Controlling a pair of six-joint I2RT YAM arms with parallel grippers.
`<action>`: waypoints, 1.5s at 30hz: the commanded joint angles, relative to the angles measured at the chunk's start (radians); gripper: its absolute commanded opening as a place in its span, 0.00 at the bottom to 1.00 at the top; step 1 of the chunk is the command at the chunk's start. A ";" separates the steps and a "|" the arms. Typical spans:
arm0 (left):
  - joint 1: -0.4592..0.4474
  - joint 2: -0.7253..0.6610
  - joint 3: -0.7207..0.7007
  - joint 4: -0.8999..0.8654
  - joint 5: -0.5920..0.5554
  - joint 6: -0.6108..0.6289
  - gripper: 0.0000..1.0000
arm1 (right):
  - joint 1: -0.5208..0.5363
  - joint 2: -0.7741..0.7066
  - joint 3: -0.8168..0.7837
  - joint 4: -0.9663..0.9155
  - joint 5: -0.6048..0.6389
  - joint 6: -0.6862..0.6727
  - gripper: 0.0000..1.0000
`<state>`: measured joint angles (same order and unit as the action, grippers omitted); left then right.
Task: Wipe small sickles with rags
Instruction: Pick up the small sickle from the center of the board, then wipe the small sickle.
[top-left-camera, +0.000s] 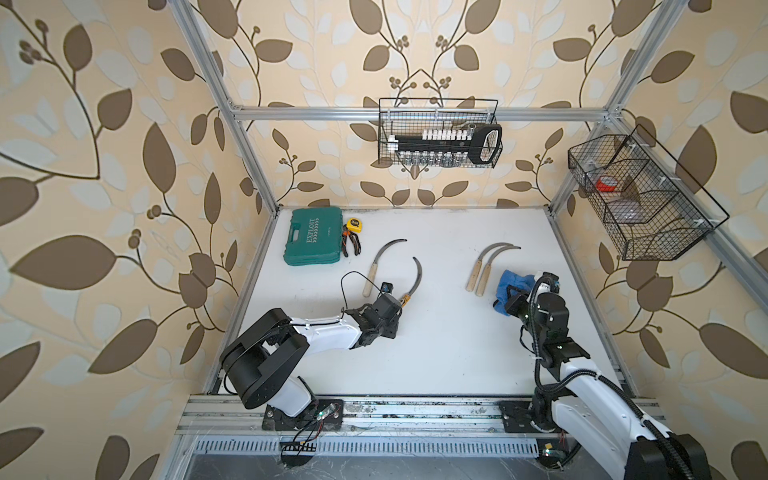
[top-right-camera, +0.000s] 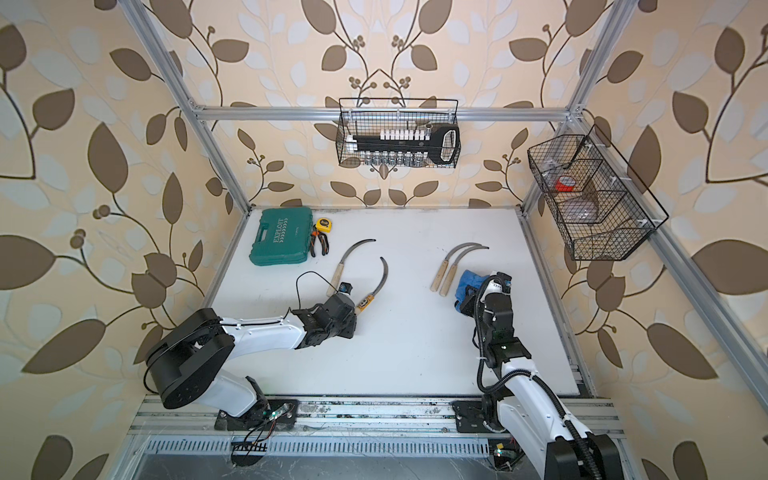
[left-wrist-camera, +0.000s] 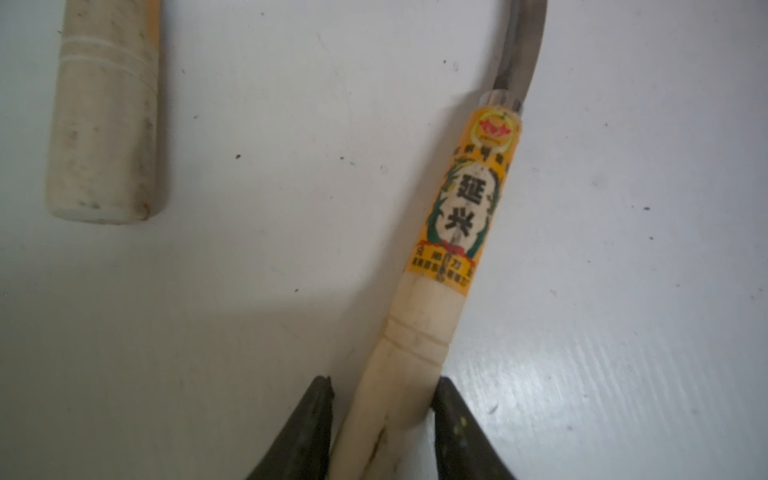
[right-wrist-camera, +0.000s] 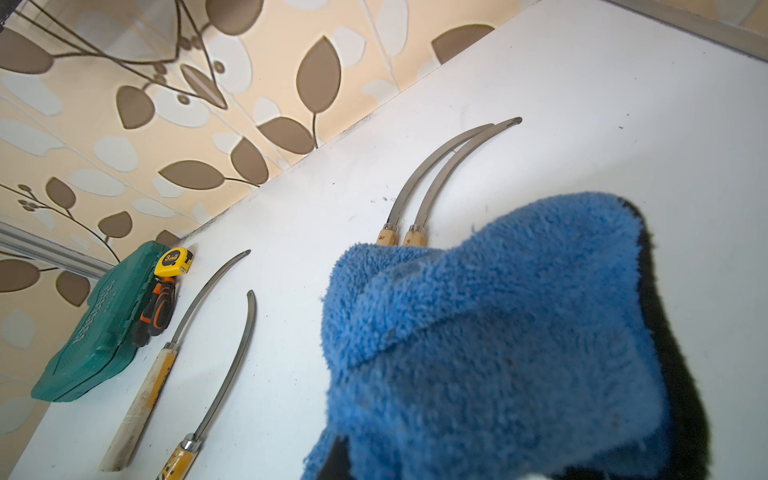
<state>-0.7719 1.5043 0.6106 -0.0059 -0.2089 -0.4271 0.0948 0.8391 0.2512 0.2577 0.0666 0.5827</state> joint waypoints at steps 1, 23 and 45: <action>-0.005 -0.039 -0.032 -0.011 0.033 -0.003 0.42 | -0.004 0.002 0.010 0.015 -0.007 -0.012 0.01; -0.058 -0.118 -0.046 -0.011 0.026 -0.008 0.19 | 0.051 -0.114 0.081 -0.077 -0.139 -0.019 0.00; -0.102 -0.356 -0.094 0.130 0.113 0.162 0.09 | 0.697 0.511 0.475 -0.053 -0.161 -0.147 0.00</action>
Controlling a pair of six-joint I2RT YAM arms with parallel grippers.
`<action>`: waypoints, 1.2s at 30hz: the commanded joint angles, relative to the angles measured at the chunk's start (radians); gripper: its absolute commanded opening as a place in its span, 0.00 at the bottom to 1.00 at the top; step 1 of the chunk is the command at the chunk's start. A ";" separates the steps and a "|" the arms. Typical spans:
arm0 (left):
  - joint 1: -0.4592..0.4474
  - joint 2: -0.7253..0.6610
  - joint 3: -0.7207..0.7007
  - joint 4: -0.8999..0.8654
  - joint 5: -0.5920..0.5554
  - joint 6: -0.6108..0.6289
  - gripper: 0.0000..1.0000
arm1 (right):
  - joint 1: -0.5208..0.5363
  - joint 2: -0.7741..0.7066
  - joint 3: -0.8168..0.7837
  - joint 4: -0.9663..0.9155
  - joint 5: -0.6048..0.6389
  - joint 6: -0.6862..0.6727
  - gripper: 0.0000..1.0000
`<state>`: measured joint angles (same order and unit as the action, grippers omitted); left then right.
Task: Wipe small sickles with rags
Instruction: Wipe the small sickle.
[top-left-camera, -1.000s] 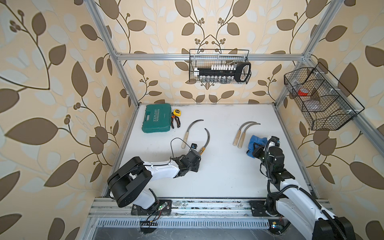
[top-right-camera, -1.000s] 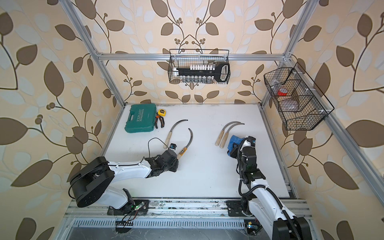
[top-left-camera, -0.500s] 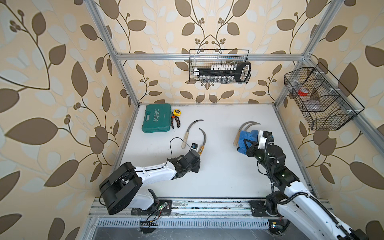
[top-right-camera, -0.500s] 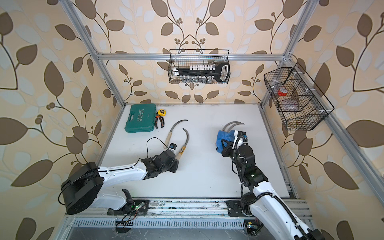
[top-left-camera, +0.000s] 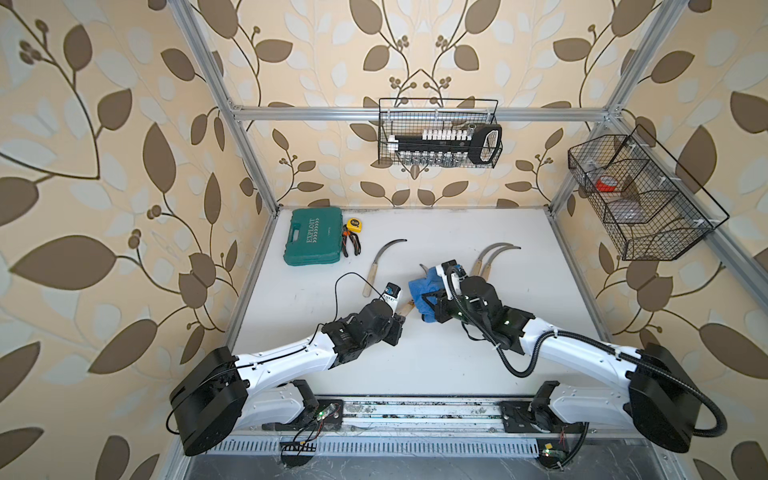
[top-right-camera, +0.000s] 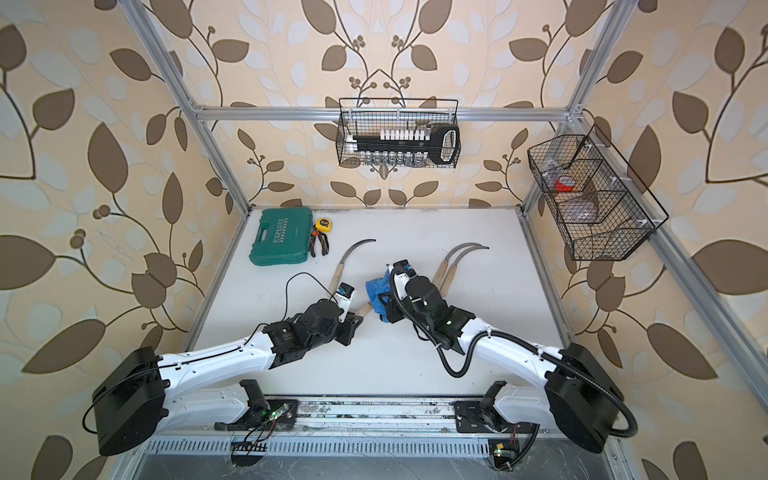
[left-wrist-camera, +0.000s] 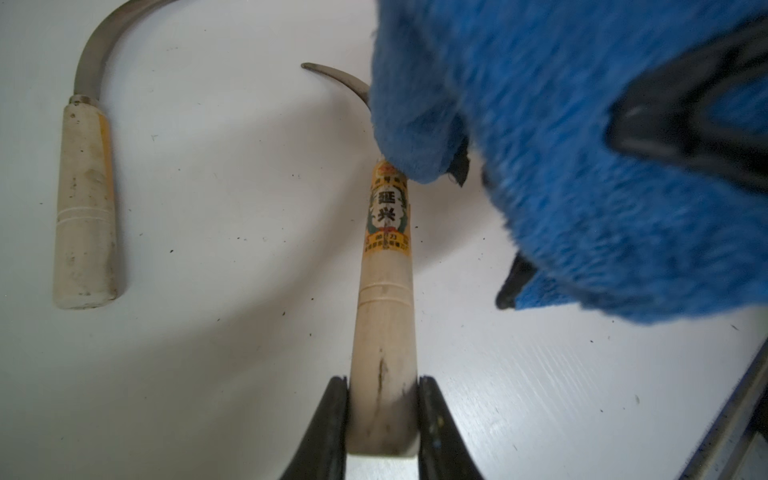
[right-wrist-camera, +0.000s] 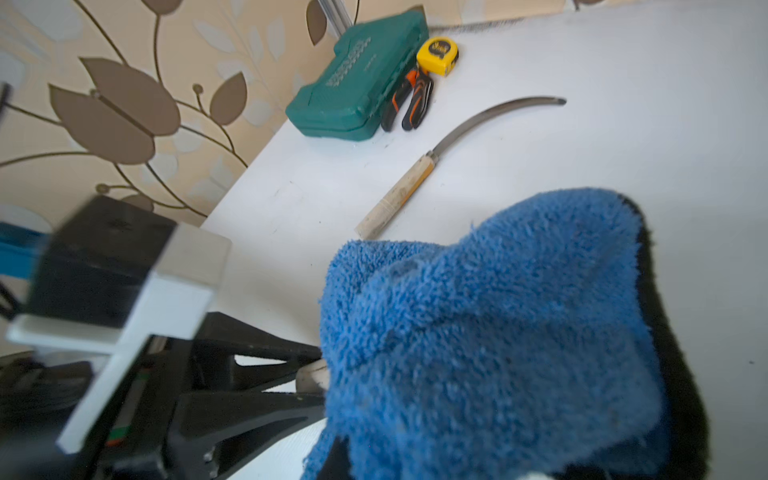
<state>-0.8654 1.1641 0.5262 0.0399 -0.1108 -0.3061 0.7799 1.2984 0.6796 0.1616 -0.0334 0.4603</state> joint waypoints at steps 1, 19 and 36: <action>-0.009 -0.010 -0.012 0.094 0.015 0.045 0.07 | 0.012 0.083 0.057 0.040 -0.072 -0.034 0.00; -0.009 0.053 -0.002 0.138 -0.003 0.062 0.00 | 0.071 0.242 0.149 -0.009 -0.193 -0.107 0.00; -0.009 0.052 -0.003 0.133 -0.008 0.061 0.00 | -0.070 0.391 0.187 0.007 -0.181 -0.059 0.00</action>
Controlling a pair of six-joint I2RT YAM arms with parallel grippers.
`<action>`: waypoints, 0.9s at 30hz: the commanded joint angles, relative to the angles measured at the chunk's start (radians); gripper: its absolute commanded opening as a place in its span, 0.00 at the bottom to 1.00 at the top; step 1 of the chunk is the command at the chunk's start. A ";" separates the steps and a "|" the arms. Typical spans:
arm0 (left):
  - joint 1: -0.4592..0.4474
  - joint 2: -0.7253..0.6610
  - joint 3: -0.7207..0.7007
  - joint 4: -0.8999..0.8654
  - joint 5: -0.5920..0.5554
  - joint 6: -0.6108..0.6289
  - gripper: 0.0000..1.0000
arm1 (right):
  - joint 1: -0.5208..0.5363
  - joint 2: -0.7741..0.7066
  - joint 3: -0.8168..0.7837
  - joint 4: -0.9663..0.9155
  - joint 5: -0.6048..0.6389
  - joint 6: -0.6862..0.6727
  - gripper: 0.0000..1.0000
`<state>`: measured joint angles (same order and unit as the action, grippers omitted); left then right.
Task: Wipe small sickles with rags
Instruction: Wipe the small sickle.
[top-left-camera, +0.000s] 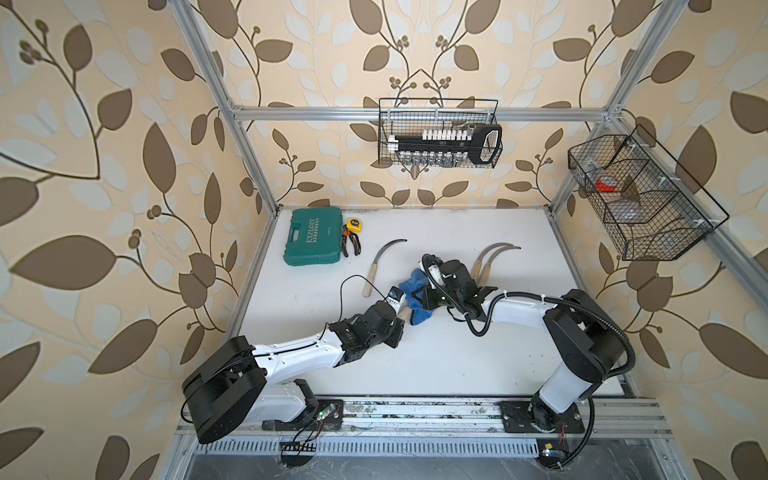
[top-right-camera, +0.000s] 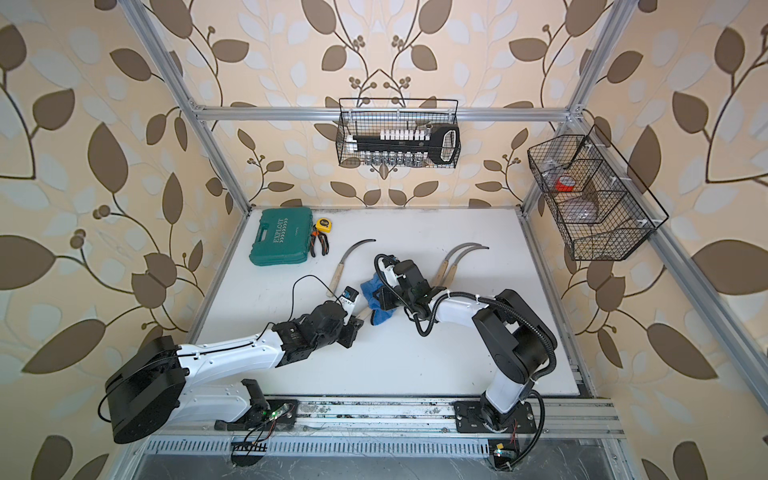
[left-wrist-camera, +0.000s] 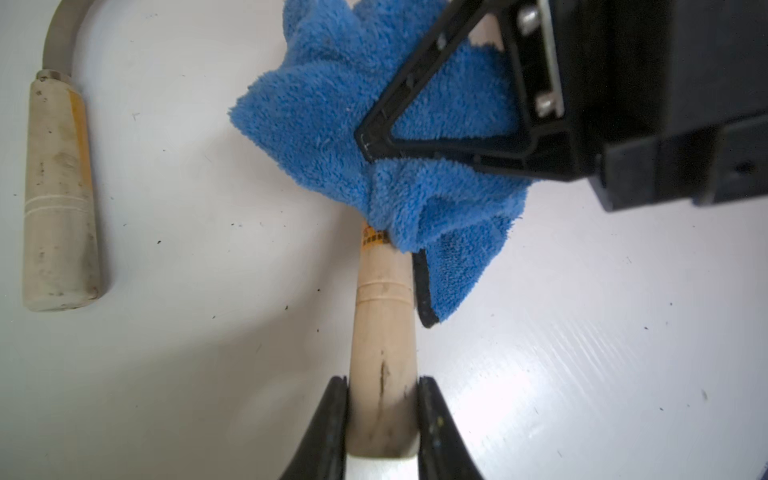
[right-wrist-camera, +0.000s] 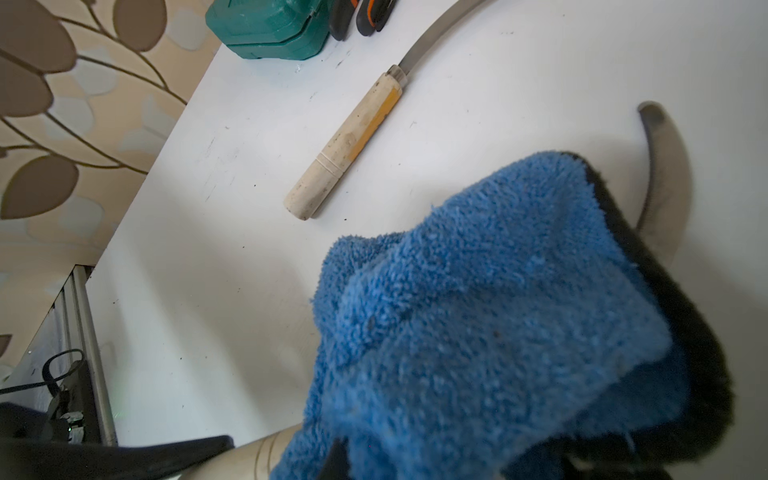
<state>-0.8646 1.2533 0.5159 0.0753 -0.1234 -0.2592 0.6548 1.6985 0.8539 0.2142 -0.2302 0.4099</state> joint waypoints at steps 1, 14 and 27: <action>-0.010 -0.040 0.007 0.098 0.004 0.013 0.00 | 0.078 -0.024 0.010 -0.046 0.007 -0.010 0.00; -0.010 -0.029 -0.002 0.113 -0.006 0.008 0.00 | 0.098 -0.076 -0.063 0.031 -0.113 0.000 0.00; -0.010 -0.074 -0.017 0.096 -0.027 0.006 0.00 | 0.050 -0.005 -0.018 -0.015 -0.022 0.008 0.00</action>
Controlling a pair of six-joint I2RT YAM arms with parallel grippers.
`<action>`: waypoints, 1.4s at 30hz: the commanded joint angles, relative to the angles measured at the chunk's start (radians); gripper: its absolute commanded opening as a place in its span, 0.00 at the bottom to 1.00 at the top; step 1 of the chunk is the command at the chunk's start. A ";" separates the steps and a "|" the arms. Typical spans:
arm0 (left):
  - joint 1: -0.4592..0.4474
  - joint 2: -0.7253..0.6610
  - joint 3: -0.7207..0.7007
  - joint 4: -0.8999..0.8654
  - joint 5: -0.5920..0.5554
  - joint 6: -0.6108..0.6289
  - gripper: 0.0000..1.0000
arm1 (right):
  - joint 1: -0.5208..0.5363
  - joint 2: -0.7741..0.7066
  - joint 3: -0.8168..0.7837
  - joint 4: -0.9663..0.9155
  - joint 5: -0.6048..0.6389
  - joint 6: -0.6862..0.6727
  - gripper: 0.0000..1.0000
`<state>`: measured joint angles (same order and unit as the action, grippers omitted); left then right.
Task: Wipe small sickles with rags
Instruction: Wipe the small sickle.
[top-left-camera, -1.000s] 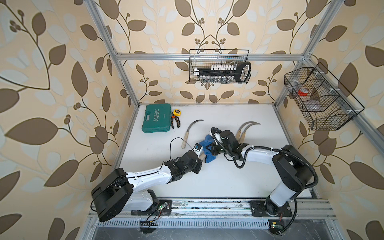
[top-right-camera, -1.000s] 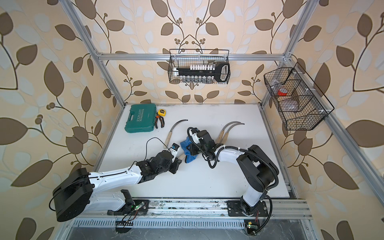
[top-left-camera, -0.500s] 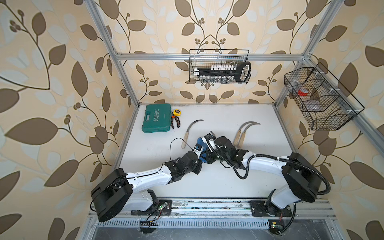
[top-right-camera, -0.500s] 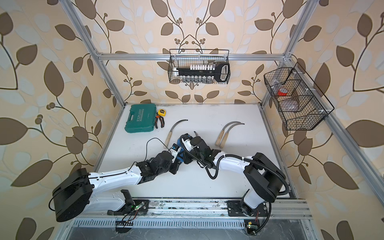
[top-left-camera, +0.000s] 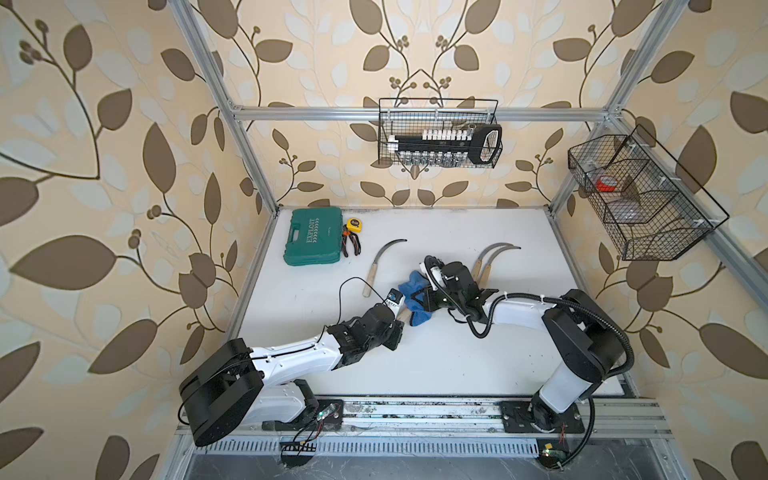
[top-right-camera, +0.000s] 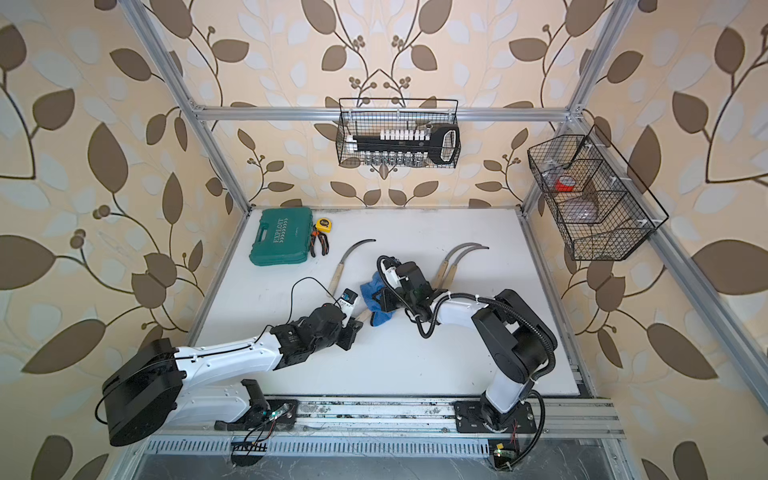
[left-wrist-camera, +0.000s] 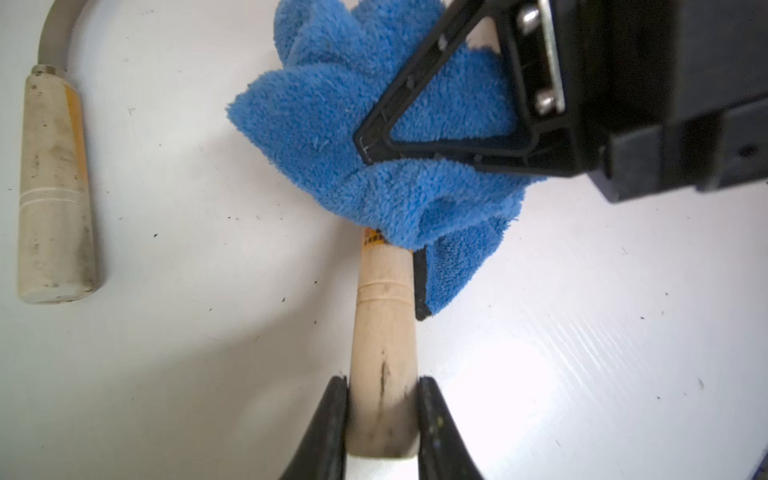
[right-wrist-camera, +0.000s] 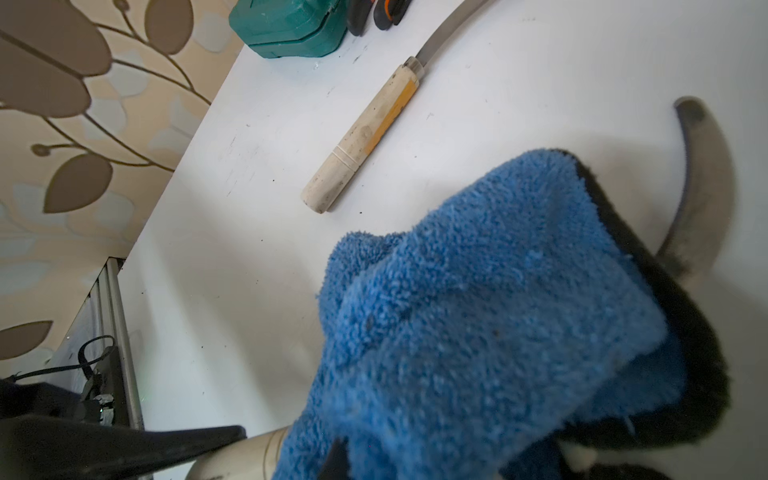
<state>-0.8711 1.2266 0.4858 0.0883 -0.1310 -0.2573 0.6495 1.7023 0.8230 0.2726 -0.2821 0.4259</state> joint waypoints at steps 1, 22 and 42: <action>-0.003 -0.050 0.014 0.083 -0.019 0.004 0.00 | 0.084 -0.021 0.010 -0.073 0.026 -0.010 0.00; -0.003 -0.113 -0.015 0.075 -0.025 0.003 0.00 | -0.045 0.072 0.004 -0.032 -0.013 -0.001 0.00; -0.003 -0.120 -0.021 0.085 -0.021 0.003 0.00 | 0.087 -0.025 -0.053 -0.017 -0.015 0.005 0.00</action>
<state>-0.8715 1.1465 0.4526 0.0765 -0.1566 -0.2565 0.7868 1.6260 0.7918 0.2844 -0.2768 0.4255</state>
